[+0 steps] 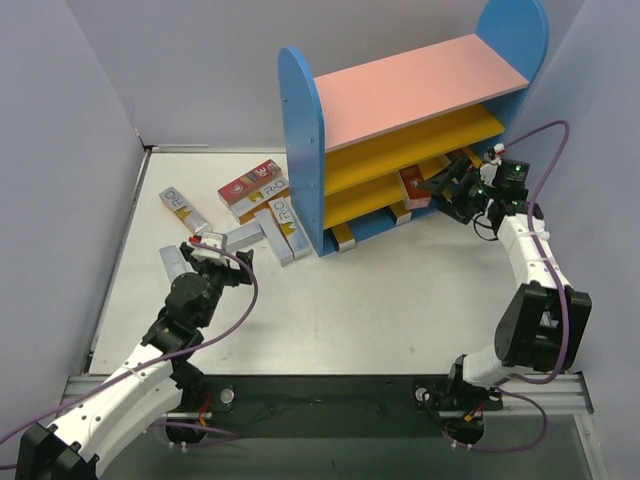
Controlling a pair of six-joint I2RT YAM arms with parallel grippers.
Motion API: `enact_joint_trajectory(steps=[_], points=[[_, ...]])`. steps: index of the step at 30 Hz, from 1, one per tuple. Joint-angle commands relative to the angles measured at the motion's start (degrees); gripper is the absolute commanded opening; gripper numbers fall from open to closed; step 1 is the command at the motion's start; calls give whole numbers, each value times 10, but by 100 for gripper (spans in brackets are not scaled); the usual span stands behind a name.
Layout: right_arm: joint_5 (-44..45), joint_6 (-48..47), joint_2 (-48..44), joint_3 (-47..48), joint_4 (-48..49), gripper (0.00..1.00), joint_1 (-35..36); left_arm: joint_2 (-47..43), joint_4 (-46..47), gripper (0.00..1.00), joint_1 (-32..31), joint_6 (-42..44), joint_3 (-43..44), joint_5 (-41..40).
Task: Place and organize the toothpastes onto the shelf
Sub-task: Place the toothpaste on the shelf, then adjust the toothpaste on the shelf.
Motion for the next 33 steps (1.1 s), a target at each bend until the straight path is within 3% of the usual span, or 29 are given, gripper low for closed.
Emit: enact_joint_trajectory(steps=[1,8,12,27,30,33], points=[[98,-150,-66,-15,-47,100,23,0,31,96,5,-8,12,10],[269,-357,-89,-18,-42,100,118,-3,31,96,8,-10,11,13],[309,-384,-83,-40,16,98,136,-5,31,96,9,-10,11,13],[307,-439,-24,-35,101,81,168,-3,27,95,9,-2,7,6],[306,-444,-18,-39,115,76,170,-3,23,96,9,-1,7,7],[298,-454,-13,-41,119,64,171,-2,20,96,9,-1,7,6]])
